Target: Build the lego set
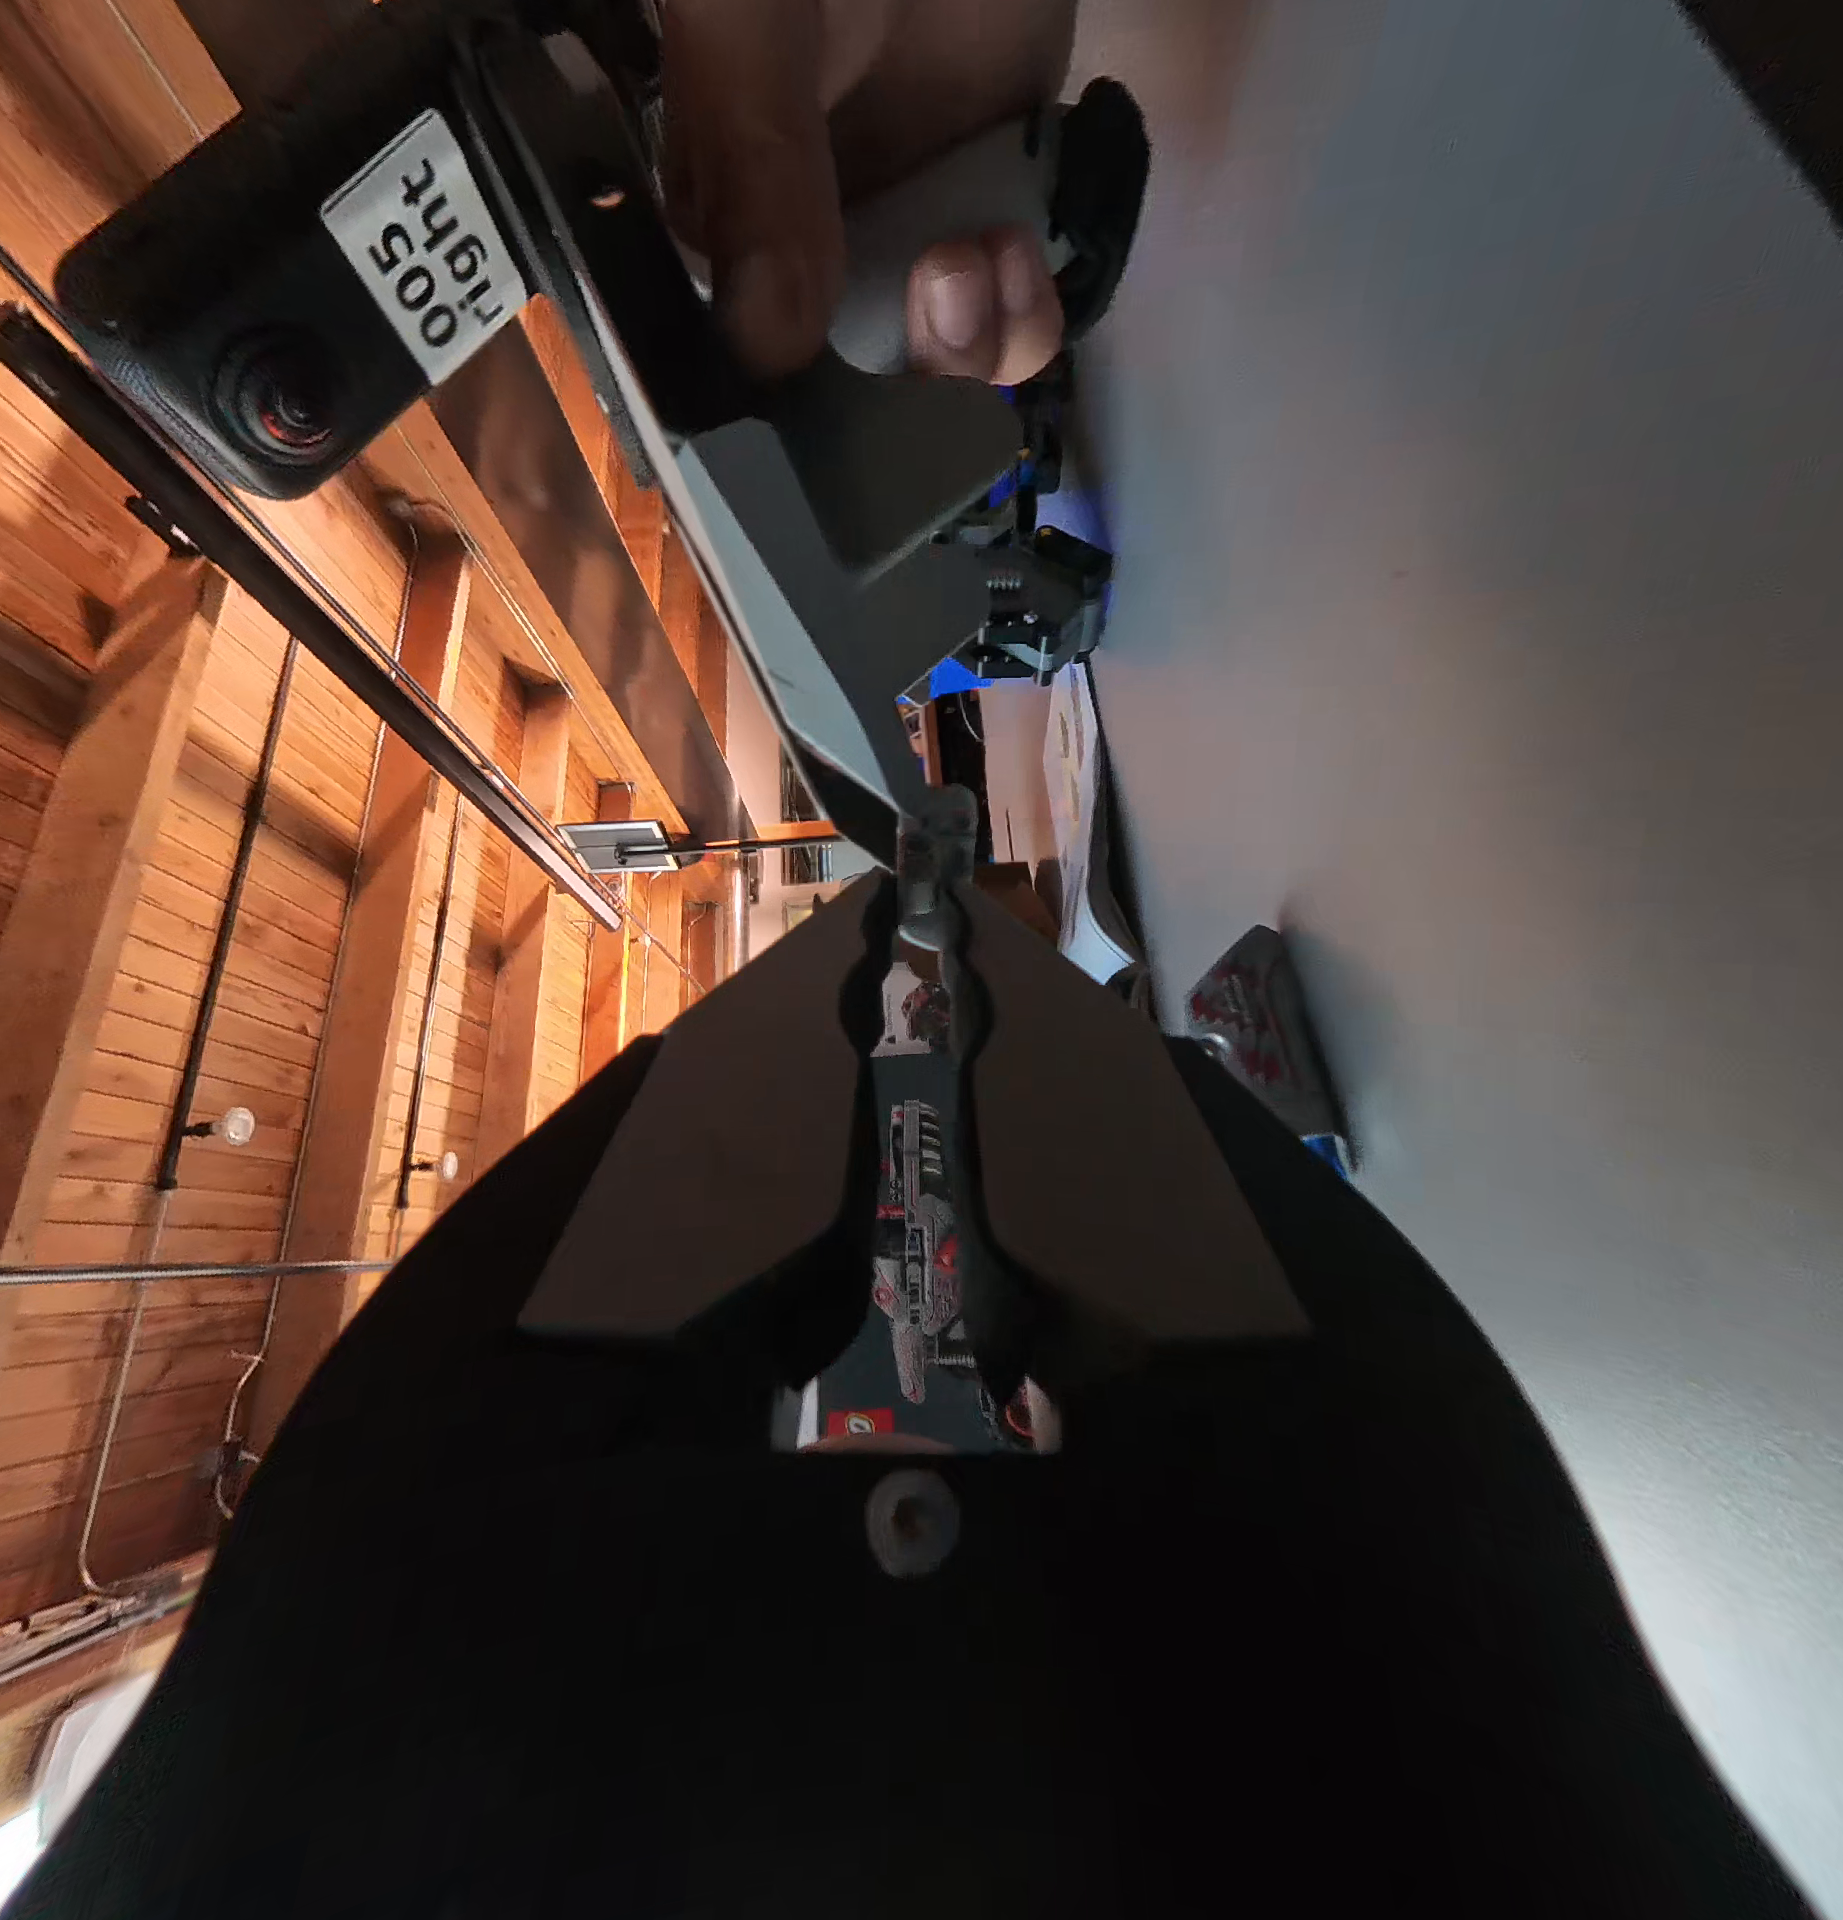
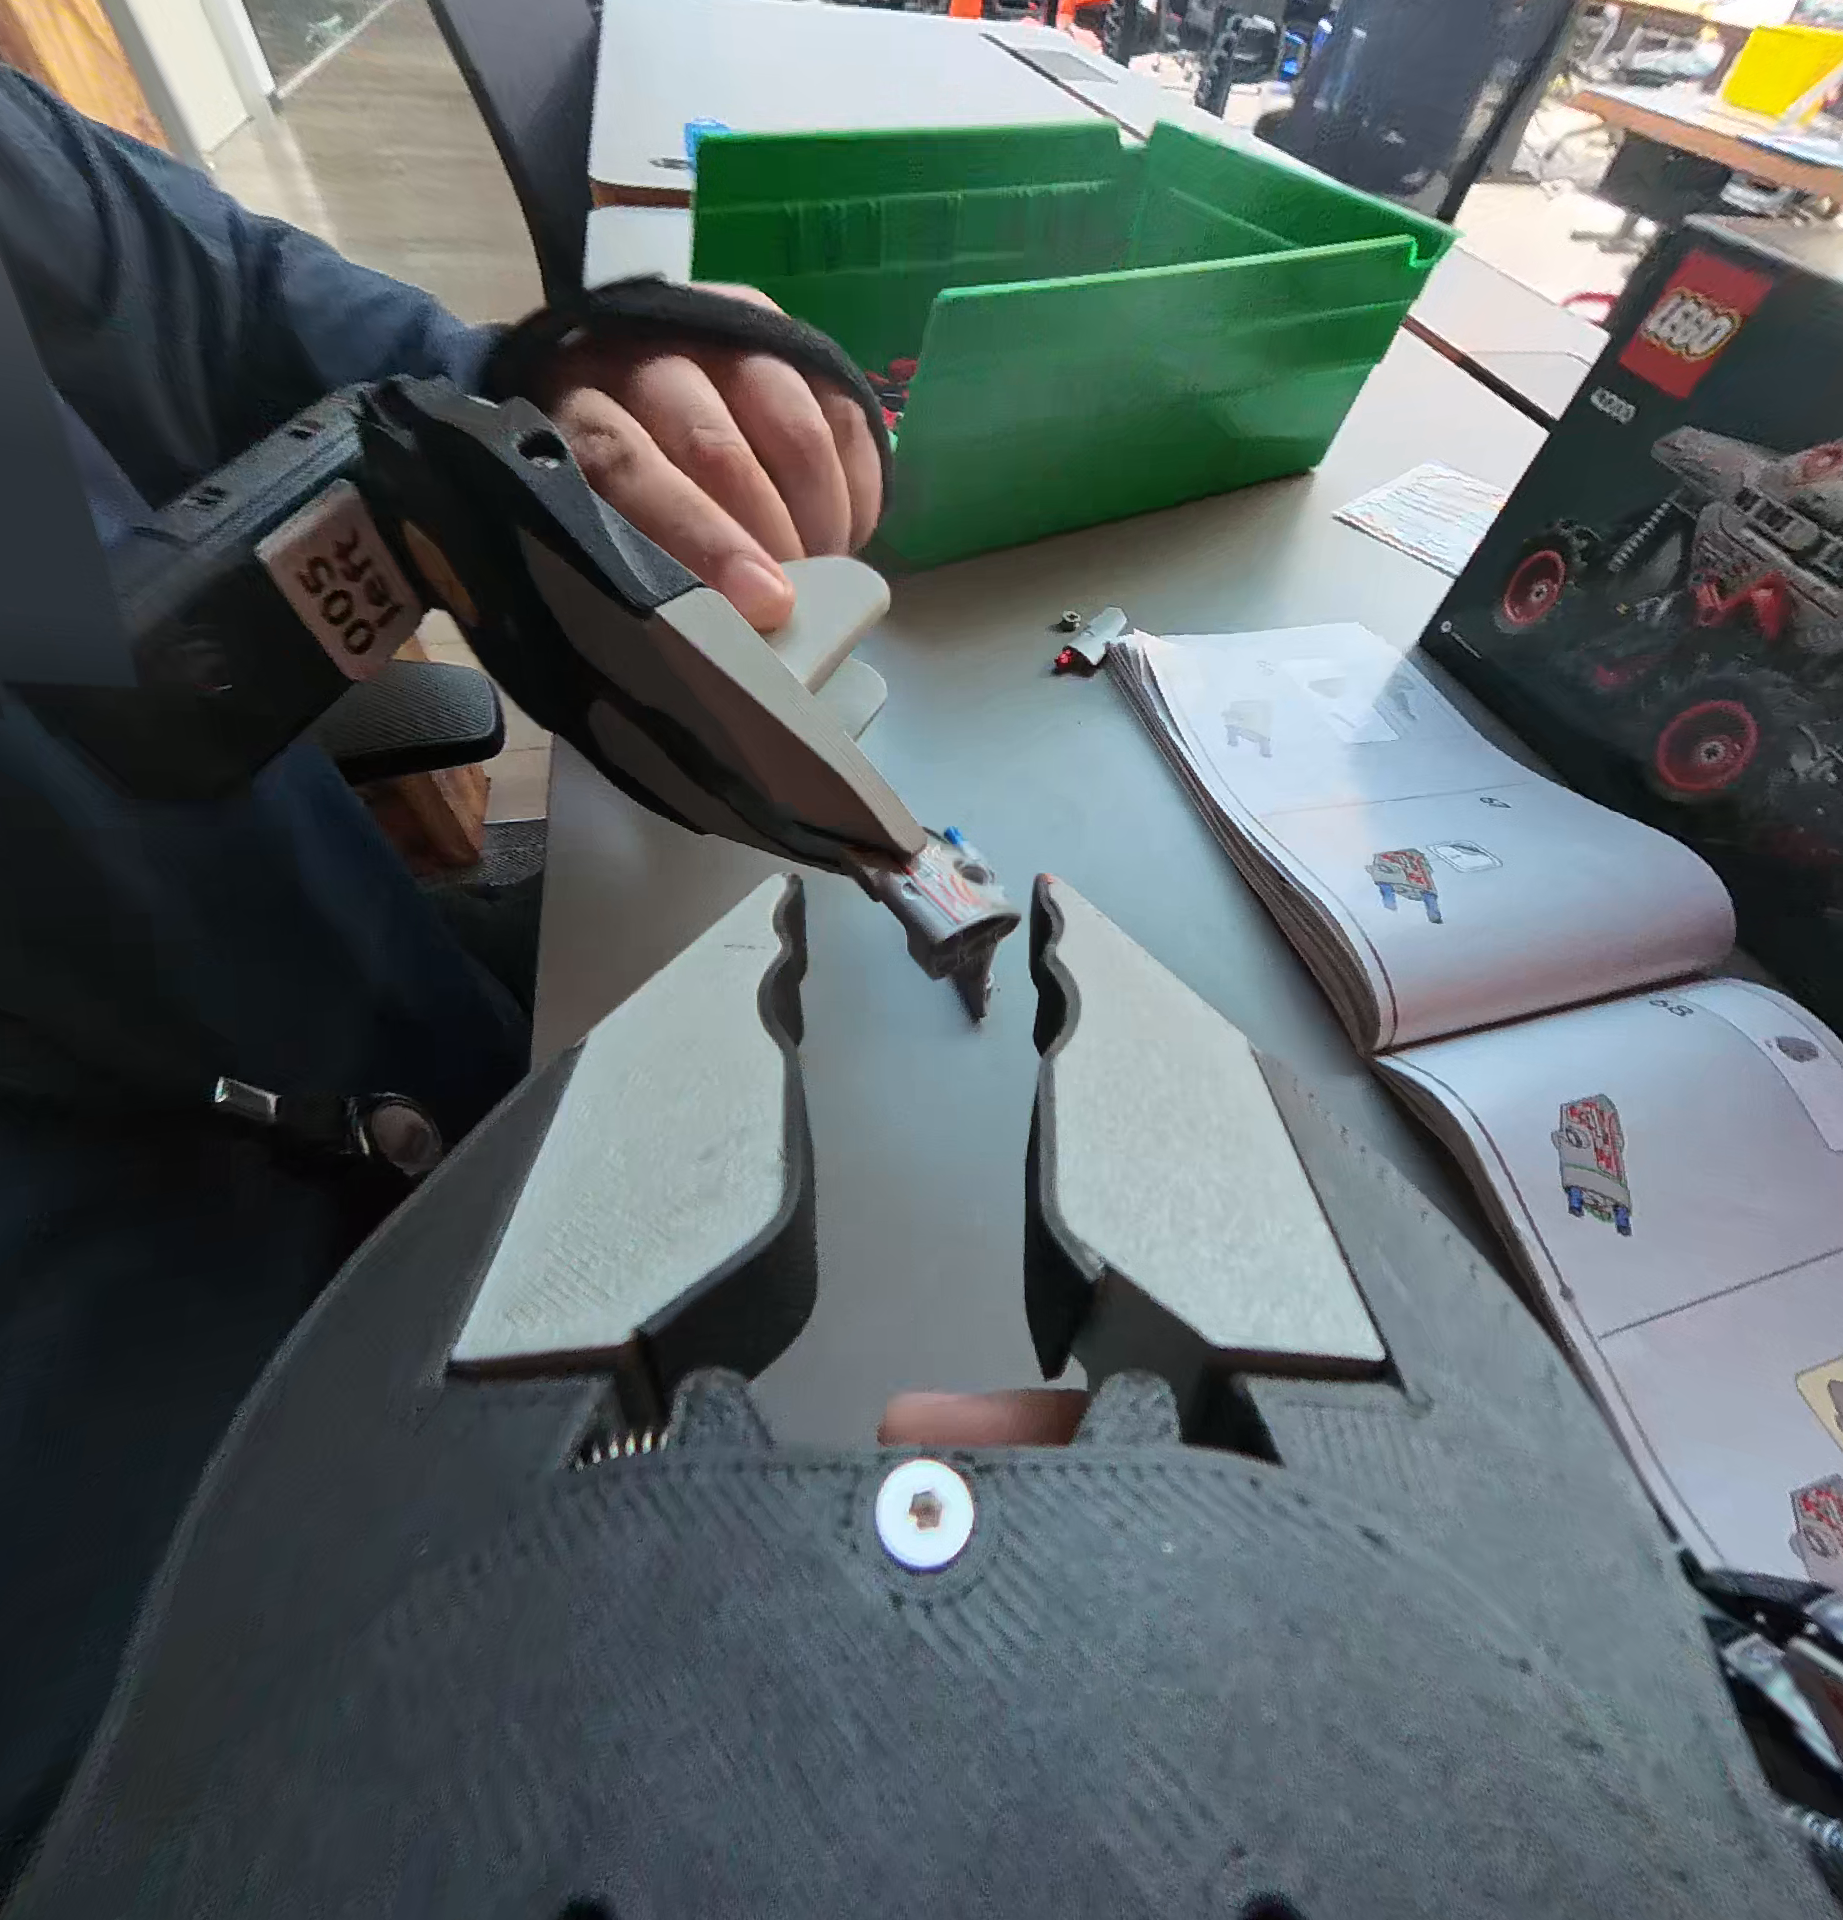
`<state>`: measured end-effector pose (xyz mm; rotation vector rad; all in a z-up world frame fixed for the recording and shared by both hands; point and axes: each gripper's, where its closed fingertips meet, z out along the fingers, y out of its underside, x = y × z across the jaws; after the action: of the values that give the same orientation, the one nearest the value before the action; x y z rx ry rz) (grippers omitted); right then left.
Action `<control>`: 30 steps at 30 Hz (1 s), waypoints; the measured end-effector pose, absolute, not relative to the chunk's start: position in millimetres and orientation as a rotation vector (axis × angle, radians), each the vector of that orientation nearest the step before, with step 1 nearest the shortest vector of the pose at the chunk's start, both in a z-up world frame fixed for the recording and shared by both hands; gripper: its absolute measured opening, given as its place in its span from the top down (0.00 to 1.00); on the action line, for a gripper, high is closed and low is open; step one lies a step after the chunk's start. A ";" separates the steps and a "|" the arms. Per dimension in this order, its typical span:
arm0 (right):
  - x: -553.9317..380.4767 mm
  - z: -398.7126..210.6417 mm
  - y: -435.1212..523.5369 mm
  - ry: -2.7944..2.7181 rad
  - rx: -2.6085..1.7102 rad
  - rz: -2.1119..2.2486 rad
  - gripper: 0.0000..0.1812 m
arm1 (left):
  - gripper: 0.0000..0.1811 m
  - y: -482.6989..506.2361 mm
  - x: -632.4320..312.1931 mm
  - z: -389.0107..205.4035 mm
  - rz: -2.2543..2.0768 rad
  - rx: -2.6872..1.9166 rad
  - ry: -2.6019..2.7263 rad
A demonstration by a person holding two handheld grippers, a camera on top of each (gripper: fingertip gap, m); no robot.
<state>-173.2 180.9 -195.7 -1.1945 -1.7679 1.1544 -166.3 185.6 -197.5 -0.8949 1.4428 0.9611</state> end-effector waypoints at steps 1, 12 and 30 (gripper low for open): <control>-171.8 -193.3 179.7 -1.774 -1.171 1.171 0.77 | 0.98 184.0 -166.1 -199.4 0.950 -0.885 1.457; -170.0 -195.9 161.6 -1.975 -0.929 1.154 0.88 | 0.98 166.5 -156.4 -192.1 0.860 -0.751 1.467; -179.7 -189.2 179.4 -1.666 -0.583 0.429 0.90 | 0.85 163.5 -190.8 -197.8 -0.334 -1.648 1.006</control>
<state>-179.7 179.4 -189.2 -0.5829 -1.6665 0.4291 -190.8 163.5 -197.8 -1.6484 1.0058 -0.3345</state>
